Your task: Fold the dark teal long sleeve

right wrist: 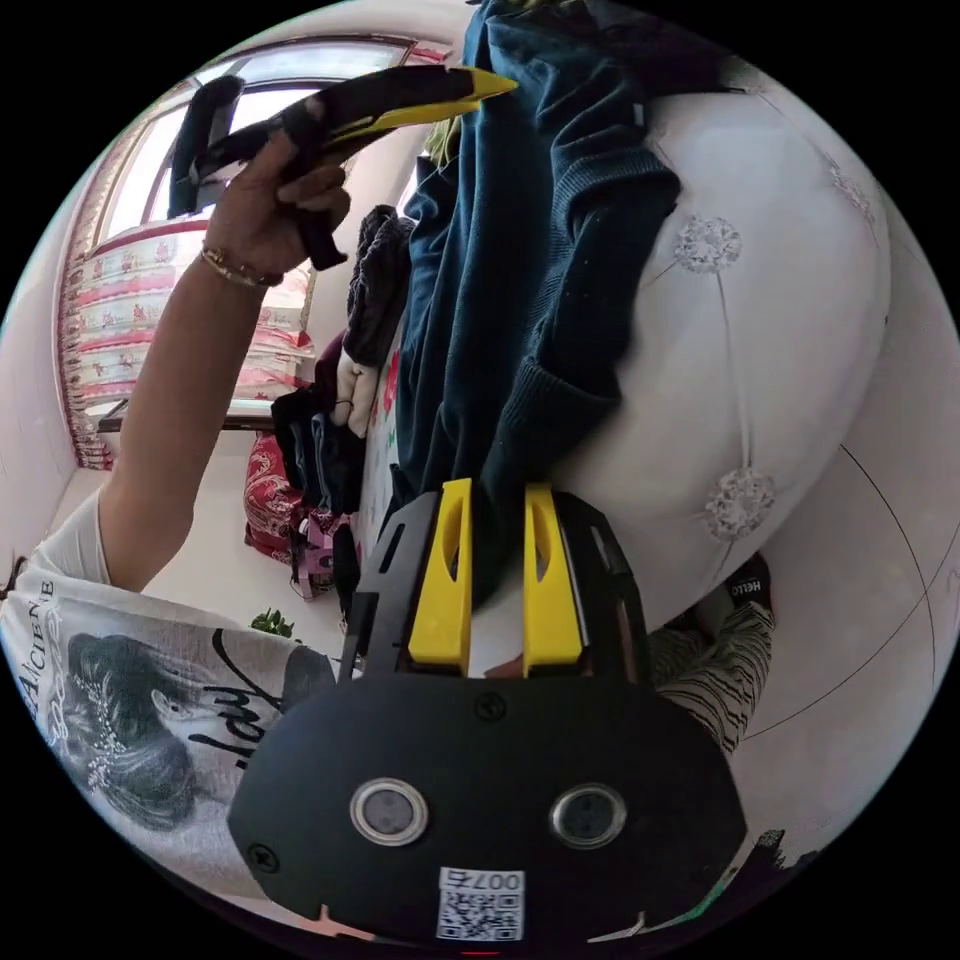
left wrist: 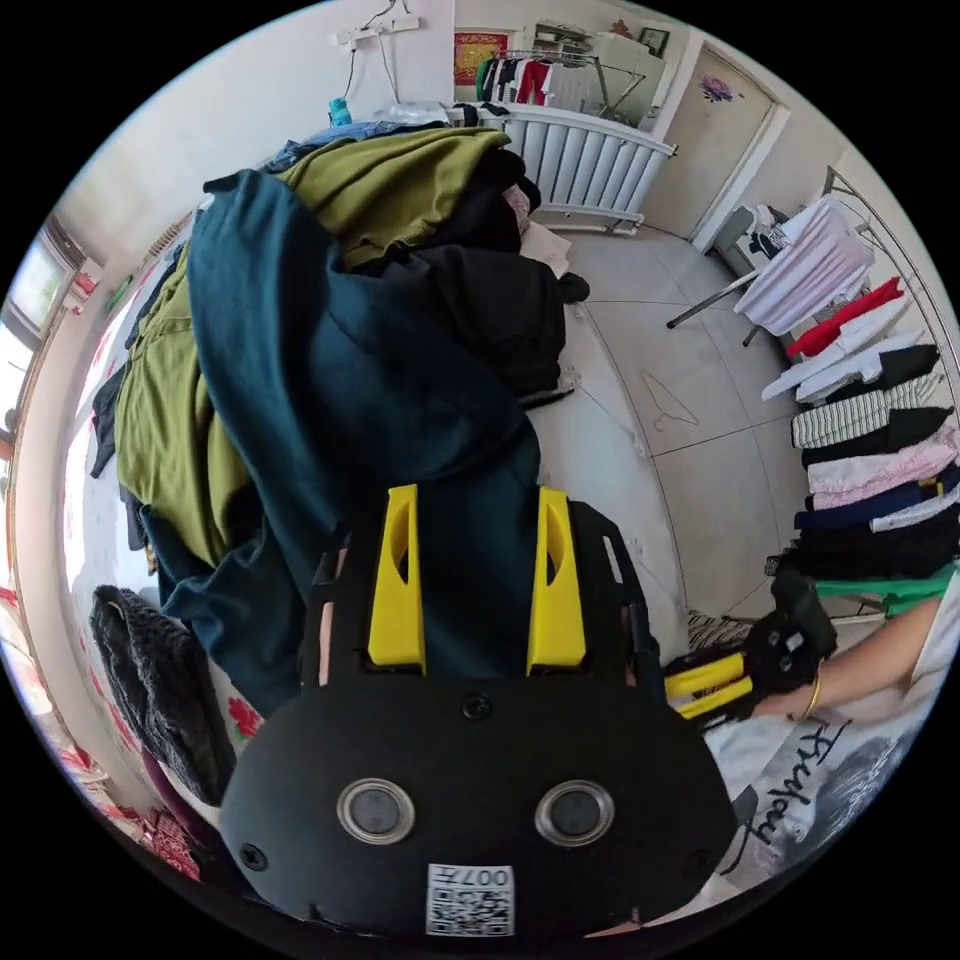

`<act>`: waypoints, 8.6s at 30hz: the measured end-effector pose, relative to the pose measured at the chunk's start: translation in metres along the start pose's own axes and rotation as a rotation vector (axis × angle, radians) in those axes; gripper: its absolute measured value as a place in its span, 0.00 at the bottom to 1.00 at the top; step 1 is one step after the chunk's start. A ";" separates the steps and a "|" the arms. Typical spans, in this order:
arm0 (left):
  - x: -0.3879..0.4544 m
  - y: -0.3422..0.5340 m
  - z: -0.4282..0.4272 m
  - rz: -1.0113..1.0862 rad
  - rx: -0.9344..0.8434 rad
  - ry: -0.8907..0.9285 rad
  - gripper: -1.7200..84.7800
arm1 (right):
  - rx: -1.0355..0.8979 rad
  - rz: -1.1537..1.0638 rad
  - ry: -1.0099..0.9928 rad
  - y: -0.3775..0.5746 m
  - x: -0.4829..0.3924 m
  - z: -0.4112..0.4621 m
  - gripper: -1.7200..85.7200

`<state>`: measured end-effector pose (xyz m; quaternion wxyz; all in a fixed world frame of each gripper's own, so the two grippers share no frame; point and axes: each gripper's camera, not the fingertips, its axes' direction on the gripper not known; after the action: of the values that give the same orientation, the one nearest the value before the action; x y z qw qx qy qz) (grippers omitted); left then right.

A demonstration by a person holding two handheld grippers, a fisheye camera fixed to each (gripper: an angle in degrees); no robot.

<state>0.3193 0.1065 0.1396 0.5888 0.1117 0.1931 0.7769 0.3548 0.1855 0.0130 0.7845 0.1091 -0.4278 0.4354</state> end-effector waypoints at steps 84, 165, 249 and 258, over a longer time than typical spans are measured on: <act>0.166 0.733 -0.359 -2.030 -0.639 -0.697 0.02 | 0.313 -0.443 1.017 -0.141 -0.160 0.269 0.05; 0.213 0.698 -0.554 -0.890 1.045 -0.157 0.01 | -0.475 -1.031 -0.074 0.077 -0.208 0.313 0.15; 0.153 0.687 -0.382 -1.619 0.291 0.008 0.08 | -0.603 -0.905 0.328 0.071 -0.117 0.431 0.09; 0.250 0.704 -0.361 -1.623 0.148 0.011 0.11 | -0.569 -0.639 0.478 0.073 0.017 0.343 0.11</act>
<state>-0.5097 0.1216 0.1054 0.9586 -0.0282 0.2675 0.0938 0.1047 0.0524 0.2202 0.9538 -0.0868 -0.2830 0.0515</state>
